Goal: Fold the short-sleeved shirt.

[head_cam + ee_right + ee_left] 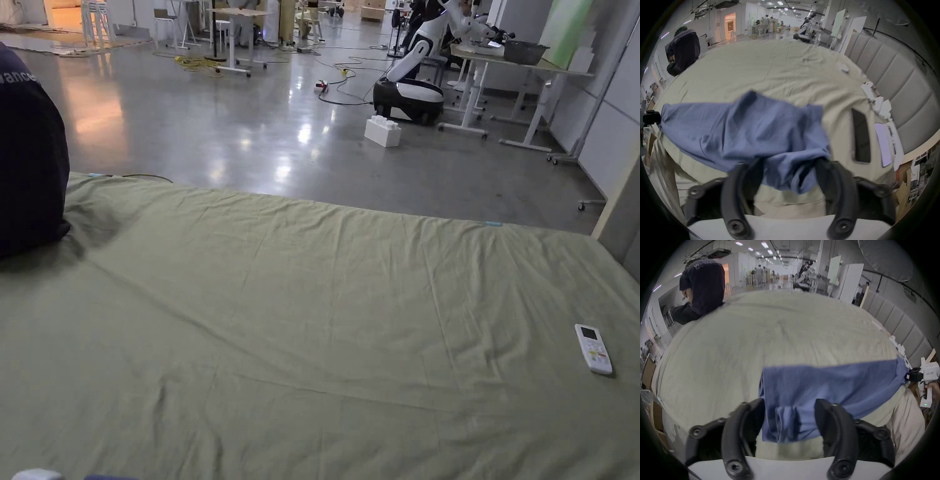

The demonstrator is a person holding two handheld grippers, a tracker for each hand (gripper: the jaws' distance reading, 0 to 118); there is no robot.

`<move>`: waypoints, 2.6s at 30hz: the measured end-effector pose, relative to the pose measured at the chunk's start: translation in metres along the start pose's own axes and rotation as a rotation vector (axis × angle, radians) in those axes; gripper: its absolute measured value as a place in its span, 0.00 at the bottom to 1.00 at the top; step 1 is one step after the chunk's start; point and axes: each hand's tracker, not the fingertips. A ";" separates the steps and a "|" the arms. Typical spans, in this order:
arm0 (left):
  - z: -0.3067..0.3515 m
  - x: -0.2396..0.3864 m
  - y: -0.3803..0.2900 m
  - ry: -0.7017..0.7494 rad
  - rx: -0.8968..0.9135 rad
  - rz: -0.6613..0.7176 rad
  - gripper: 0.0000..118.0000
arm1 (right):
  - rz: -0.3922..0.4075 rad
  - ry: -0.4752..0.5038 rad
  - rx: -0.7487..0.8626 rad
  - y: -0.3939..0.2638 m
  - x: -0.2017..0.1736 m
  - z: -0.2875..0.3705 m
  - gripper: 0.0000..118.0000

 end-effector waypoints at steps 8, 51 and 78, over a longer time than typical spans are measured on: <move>0.015 0.048 0.066 0.115 0.324 -0.030 0.58 | -0.081 -0.073 0.402 0.071 -0.017 0.043 0.75; 0.063 0.064 0.113 0.217 0.603 0.003 0.01 | -0.112 -0.050 0.827 0.138 -0.093 0.048 0.00; -0.030 -0.120 0.005 -0.420 -0.202 0.422 0.84 | -0.059 -0.012 0.714 0.126 -0.100 0.025 0.00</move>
